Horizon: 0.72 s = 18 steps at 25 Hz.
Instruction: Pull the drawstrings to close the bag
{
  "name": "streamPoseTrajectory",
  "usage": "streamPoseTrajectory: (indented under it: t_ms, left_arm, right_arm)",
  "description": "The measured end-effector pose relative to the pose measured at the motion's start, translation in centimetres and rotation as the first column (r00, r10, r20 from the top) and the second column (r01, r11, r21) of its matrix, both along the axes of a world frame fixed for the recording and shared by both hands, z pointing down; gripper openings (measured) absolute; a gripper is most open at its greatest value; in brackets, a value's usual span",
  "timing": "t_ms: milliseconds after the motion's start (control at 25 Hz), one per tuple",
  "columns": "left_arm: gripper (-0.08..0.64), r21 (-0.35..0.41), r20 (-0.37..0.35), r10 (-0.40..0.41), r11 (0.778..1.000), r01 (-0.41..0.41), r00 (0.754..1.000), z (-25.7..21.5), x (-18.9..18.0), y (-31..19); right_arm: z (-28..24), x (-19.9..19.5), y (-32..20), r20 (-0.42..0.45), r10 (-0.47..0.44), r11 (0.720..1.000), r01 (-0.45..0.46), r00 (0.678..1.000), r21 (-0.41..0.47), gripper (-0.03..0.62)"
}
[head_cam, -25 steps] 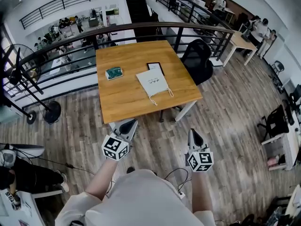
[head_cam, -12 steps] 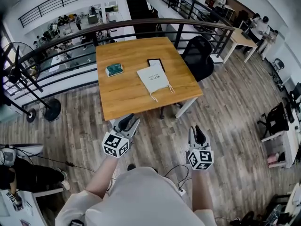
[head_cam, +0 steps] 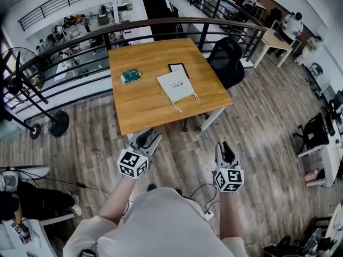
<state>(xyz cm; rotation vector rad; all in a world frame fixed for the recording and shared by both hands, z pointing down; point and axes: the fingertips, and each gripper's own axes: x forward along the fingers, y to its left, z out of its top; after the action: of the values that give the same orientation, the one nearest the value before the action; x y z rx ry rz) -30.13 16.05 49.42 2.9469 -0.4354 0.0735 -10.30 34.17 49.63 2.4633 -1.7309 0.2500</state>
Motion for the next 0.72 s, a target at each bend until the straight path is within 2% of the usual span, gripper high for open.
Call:
streamPoseTrajectory:
  t_ms: [720]
  left_arm:
    - [0.141,-0.029,0.022,0.068,0.997,-0.067,0.997,2.0,-1.8,-2.5]
  right_arm:
    - [1.0,-2.4,-1.1,-0.015,0.089,0.996,-0.089,0.996,-0.019,0.089]
